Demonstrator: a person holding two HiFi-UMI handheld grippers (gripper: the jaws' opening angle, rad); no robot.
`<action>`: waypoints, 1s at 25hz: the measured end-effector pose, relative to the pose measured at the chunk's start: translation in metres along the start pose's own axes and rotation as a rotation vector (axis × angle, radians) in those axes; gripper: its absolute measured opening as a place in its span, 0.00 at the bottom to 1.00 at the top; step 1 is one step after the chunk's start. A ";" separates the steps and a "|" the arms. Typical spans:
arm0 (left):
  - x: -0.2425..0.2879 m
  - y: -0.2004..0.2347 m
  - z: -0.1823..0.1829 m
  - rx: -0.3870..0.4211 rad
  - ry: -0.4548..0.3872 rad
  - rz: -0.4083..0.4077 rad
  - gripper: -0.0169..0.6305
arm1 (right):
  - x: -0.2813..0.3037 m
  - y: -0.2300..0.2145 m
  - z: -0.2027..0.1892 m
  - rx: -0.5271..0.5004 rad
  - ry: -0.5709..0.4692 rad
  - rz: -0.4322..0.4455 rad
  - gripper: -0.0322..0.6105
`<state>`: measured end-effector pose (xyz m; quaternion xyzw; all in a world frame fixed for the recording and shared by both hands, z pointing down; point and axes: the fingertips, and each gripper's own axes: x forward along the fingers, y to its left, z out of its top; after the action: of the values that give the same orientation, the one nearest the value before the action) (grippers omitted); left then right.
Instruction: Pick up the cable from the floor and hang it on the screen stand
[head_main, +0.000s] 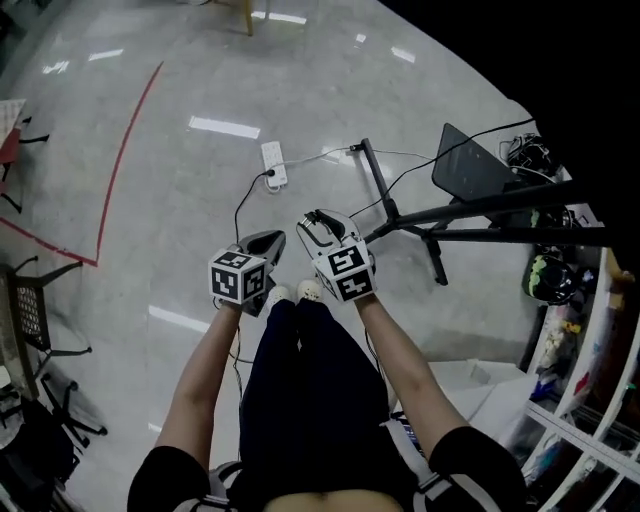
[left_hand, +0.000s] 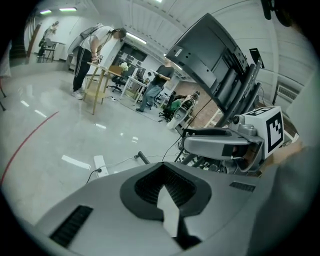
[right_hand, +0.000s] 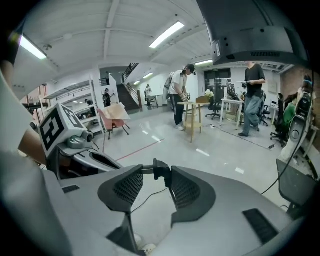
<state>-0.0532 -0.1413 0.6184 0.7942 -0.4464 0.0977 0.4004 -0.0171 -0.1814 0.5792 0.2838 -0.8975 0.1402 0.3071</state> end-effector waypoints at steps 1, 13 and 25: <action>-0.003 -0.007 0.006 0.013 -0.002 -0.005 0.03 | -0.008 0.000 0.007 0.003 -0.007 -0.004 0.35; -0.032 -0.096 0.073 0.156 -0.040 -0.120 0.03 | -0.091 0.002 0.078 -0.043 -0.102 -0.070 0.35; -0.040 -0.171 0.122 0.325 -0.049 -0.258 0.03 | -0.160 -0.008 0.122 -0.074 -0.194 -0.110 0.35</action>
<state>0.0335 -0.1562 0.4235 0.9012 -0.3289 0.0969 0.2651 0.0345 -0.1719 0.3847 0.3333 -0.9106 0.0619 0.2364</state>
